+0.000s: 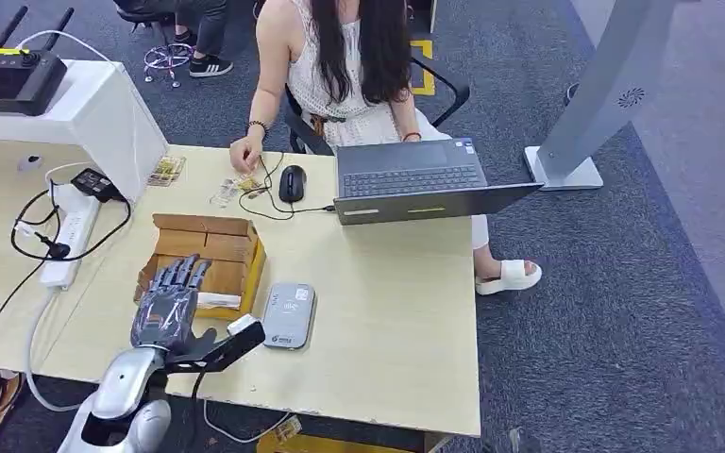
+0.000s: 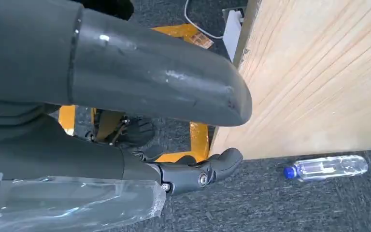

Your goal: Pass the card to the sensor for recognition and then transmit it.

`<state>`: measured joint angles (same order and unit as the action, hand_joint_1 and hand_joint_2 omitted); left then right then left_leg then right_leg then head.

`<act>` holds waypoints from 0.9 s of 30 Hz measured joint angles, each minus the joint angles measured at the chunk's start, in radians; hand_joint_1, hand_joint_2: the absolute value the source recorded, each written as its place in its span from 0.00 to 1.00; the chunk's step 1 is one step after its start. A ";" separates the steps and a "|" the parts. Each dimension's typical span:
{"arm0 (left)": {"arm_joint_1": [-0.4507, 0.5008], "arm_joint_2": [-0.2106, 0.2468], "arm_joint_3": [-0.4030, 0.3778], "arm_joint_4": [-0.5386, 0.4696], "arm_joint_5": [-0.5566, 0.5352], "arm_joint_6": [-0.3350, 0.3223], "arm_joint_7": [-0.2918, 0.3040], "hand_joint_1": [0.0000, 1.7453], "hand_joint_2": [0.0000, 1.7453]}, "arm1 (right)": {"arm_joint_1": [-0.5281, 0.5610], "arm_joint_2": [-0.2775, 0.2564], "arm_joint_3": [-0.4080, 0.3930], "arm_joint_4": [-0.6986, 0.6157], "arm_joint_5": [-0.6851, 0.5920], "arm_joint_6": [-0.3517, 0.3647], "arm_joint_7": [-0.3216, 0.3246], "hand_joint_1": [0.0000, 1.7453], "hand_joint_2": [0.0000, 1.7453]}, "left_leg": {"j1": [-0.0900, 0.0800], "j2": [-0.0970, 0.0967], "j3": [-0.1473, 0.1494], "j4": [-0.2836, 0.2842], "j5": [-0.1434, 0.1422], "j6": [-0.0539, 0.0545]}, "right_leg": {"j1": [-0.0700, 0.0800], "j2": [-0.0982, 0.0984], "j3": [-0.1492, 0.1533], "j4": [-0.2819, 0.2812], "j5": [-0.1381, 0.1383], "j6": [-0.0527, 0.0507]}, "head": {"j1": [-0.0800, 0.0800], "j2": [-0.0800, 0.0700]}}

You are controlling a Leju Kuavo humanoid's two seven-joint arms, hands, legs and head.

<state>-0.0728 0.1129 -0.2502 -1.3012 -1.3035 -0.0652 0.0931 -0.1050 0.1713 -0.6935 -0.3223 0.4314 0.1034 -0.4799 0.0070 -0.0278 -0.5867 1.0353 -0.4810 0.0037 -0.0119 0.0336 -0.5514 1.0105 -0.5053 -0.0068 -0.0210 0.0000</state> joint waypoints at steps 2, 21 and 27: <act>0.000 0.000 0.000 0.007 0.000 0.000 0.000 0.00 1.00 | 0.000 0.000 0.000 0.000 0.000 0.000 0.001 0.00 0.00 | 0.000 0.000 0.000 0.000 0.000 0.000 | 0.000 0.000 0.000 0.000 0.000 0.000 | 0.000 0.000; 0.000 0.008 0.000 0.044 0.003 0.001 0.010 1.00 1.00 | 0.000 0.000 0.000 0.003 0.005 0.000 0.005 0.00 0.00 | 0.000 0.000 0.000 0.000 0.000 0.000 | 0.000 0.000 0.000 0.000 0.000 0.000 | 0.000 0.000; 0.000 0.008 0.000 0.044 0.007 0.017 -0.003 1.00 1.00 | 0.000 0.000 0.000 0.004 0.008 0.000 0.005 0.00 0.00 | 0.000 0.000 0.000 0.000 0.000 0.000 | 0.000 0.000 0.000 0.000 0.000 0.000 | 0.000 0.000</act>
<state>-0.0731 0.1213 -0.2499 -1.2570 -1.2966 -0.0481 0.0904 -0.1053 0.1709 -0.6935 -0.3181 0.4398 0.1034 -0.4753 0.0070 -0.0278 -0.5868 1.0353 -0.4810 0.0037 -0.0120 0.0336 -0.5514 1.0105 -0.5053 -0.0068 -0.0210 0.0000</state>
